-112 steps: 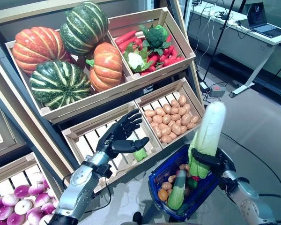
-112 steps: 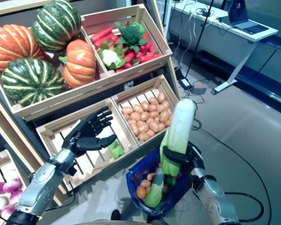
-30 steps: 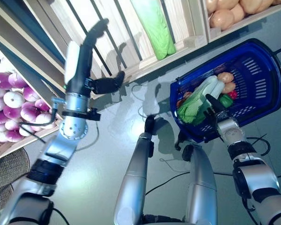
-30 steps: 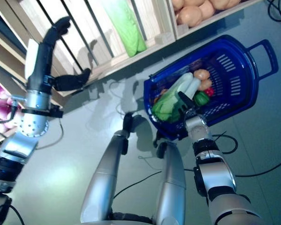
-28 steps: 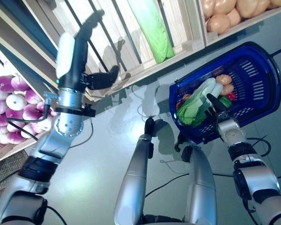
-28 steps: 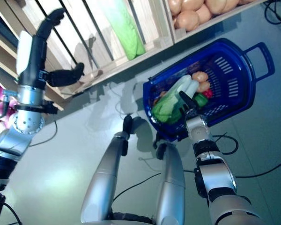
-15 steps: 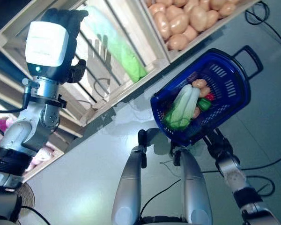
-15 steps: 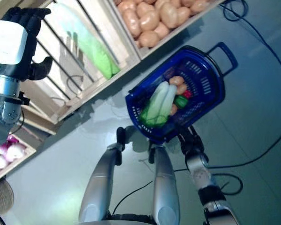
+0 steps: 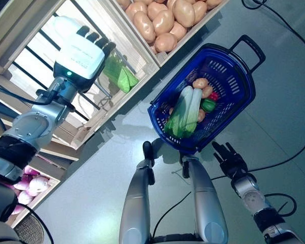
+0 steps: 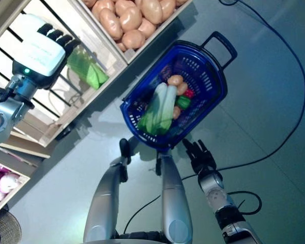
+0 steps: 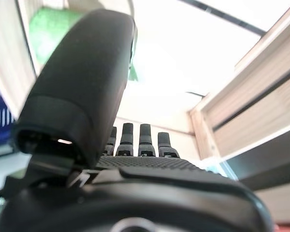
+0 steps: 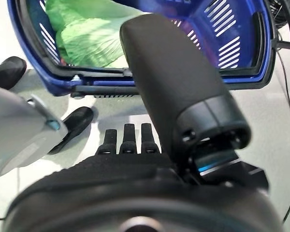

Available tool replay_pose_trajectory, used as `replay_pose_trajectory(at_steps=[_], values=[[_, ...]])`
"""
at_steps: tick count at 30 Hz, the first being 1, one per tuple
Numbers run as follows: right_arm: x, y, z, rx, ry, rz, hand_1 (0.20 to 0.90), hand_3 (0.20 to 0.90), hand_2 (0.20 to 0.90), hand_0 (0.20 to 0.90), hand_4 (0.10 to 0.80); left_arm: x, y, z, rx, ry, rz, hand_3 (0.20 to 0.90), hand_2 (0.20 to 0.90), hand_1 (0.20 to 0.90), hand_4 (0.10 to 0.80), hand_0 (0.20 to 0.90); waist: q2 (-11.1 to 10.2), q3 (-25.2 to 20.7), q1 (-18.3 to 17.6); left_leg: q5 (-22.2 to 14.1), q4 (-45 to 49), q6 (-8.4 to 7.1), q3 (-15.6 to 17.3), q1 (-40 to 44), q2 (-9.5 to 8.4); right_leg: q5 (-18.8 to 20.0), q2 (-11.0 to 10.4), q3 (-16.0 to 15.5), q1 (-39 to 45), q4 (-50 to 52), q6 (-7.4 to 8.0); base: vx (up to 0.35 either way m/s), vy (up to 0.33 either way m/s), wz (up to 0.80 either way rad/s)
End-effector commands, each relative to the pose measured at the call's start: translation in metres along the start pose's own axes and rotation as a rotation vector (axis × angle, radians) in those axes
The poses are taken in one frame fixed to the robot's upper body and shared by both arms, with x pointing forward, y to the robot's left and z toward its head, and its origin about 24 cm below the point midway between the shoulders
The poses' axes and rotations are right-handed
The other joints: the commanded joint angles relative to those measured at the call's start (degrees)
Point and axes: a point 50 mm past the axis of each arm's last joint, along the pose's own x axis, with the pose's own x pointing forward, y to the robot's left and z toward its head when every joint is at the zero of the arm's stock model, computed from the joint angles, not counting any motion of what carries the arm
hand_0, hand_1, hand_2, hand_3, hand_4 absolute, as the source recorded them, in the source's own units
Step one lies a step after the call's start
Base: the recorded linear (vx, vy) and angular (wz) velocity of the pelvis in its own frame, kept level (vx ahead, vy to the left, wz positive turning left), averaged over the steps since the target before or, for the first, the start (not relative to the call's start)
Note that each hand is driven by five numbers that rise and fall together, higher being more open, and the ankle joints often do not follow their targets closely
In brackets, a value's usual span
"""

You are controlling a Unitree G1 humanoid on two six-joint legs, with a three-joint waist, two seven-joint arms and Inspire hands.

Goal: Put vegetables into the basket

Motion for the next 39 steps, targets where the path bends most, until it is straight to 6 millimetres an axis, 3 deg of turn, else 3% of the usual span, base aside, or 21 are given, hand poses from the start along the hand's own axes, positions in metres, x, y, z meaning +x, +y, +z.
replay_pose_trajectory(at_steps=[1, 8, 9, 10, 11, 19, 30, 32, 33, 35, 36, 39], values=[[-0.007, -0.002, 0.023, 0.022, -0.076, 0.055, 0.900, 0.900, 0.900, 0.900, 0.800, 0.010, 0.041, -0.039, 0.096, 0.122, 0.216, 0.900, 0.900, 0.900, 0.800, 0.900, -0.87, -0.16, 0.43, 0.97, 1.03, -0.72, 2.69, -2.12, -0.41, 5.19, -0.67, -2.24, 4.21, -7.94, 0.87, 0.031, 0.068, 0.00], [-0.008, 0.004, 0.028, 0.000, -0.081, 0.051, 0.900, 0.900, 0.900, 0.900, 0.800, 0.005, 0.018, -0.046, 0.083, 0.187, 0.124, 0.900, 0.900, 0.900, 0.800, 0.900, -1.48, -0.16, -0.56, 0.52, 2.42, -0.42, 3.10, -3.83, 0.01, 5.31, -0.64, -1.72, 2.02, -6.83, 0.87, 0.054, 0.059, -0.07], [-0.009, 0.002, 0.026, -0.005, -0.077, 0.040, 0.900, 0.900, 0.900, 0.900, 0.800, 0.003, 0.013, -0.044, 0.080, 0.189, 0.117, 0.900, 0.900, 0.900, 0.800, 0.900, -1.53, -0.16, -0.60, -1.12, 3.10, -0.79, 2.77, -2.89, 0.00, 4.00, -0.60, -1.33, 2.90, -6.29, 1.32, 0.059, 0.084, -0.03], [-0.010, 0.007, 0.030, -0.009, -0.088, 0.047, 0.900, 0.900, 0.900, 0.900, 0.800, 0.001, 0.011, -0.046, 0.088, 0.207, 0.125, 0.900, 0.900, 0.900, 0.800, 0.900, -1.64, -0.16, -0.85, 0.05, 3.23, -0.29, 3.47, -4.66, 0.25, 5.23, -0.82, -1.55, 1.01, -6.34, 0.88, 0.143, 0.097, -0.03], [-0.011, 0.003, 0.028, -0.010, -0.079, 0.040, 0.900, 0.900, 0.900, 0.900, 0.800, -0.003, 0.006, -0.044, 0.096, 0.216, 0.129, 0.900, 0.900, 0.900, 0.800, 0.900, -1.71, -0.16, -0.90, -1.79, 4.22, -0.64, 3.08, -3.91, 0.29, 3.85, -0.82, -1.08, 1.69, -5.60, 1.35, 0.072, 0.092, -0.07], [-0.015, 0.012, 0.032, -0.050, -0.087, 0.046, 0.900, 0.900, 0.900, 0.900, 0.800, -0.019, -0.015, -0.043, 0.093, 0.265, 0.195, 0.900, 0.900, 0.900, 0.800, 0.900, -2.06, -0.16, -1.61, -3.10, 6.25, 0.05, 2.87, -6.59, -0.01, 4.18, -0.79, 0.03, -2.12, -3.77, 1.80, 0.065, 0.080, -0.08], [-0.016, 0.025, 0.032, -0.085, -0.083, 0.051, 0.900, 0.900, 0.900, 0.900, 0.800, -0.005, -0.005, -0.024, 0.102, 0.180, 0.312, 0.900, 0.900, 0.900, 0.800, 0.900, -1.57, -0.16, -2.56, -4.88, 8.89, 0.95, 3.55, -9.94, -0.17, 4.26, -0.59, 1.80, -6.44, -1.46, 2.18, 0.032, 0.057, -0.08], [-0.015, 0.032, 0.037, -0.085, -0.099, 0.060, 0.900, 0.900, 0.900, 0.900, 0.800, 0.000, 0.001, -0.026, 0.106, 0.176, 0.324, 0.900, 0.900, 0.900, 0.800, 0.900, -1.56, -0.16, -2.76, -3.39, 8.95, 1.40, 4.01, -12.10, -0.11, 5.75, -0.80, 1.75, -8.61, -1.45, 1.85, -0.030, 0.005, -0.02], [-0.015, 0.032, 0.035, -0.087, -0.092, 0.053, 0.900, 0.900, 0.900, 0.900, 0.800, 0.003, 0.000, -0.021, 0.108, 0.146, 0.311, 0.900, 0.900, 0.900, 0.800, 0.900, -1.40, -0.16, -2.83, -5.08, 9.81, 0.97, 3.51, -11.41, -0.01, 4.40, -0.72, 2.12, -7.96, -0.71, 2.33, 0.013, 0.011, -0.04], [-0.015, 0.034, 0.036, -0.089, -0.094, 0.057, 0.900, 0.900, 0.900, 0.900, 0.800, 0.005, 0.001, -0.018, 0.112, 0.124, 0.317, 0.900, 0.900, 0.900, 0.800, 0.900, -1.25, -0.16, -2.93, -5.17, 9.87, 1.05, 3.54, -11.88, 0.05, 4.49, -0.73, 2.34, -8.73, -0.36, 2.47, 0.013, 0.012, -0.04], [-0.015, 0.038, 0.039, -0.089, -0.104, 0.066, 0.900, 0.900, 0.900, 0.900, 0.800, 0.007, 0.004, -0.020, 0.118, 0.125, 0.330, 0.900, 0.900, 0.900, 0.800, 0.900, -1.27, -0.16, -3.06, -3.72, 9.54, 1.48, 4.08, -13.36, 0.08, 5.86, -0.88, 2.21, -10.23, -0.76, 2.07, -0.064, 0.005, -0.02], [-0.015, 0.040, 0.038, -0.089, -0.102, 0.064, 0.900, 0.900, 0.900, 0.900, 0.800, 0.011, 0.008, -0.017, 0.123, 0.112, 0.337, 0.900, 0.900, 0.900, 0.800, 0.900, -1.22, -0.16, -3.29, -3.88, 9.63, 1.60, 4.24, -13.80, 0.08, 6.02, -0.85, 2.42, -10.84, -0.69, 2.24, -0.016, -0.001, -0.02]])
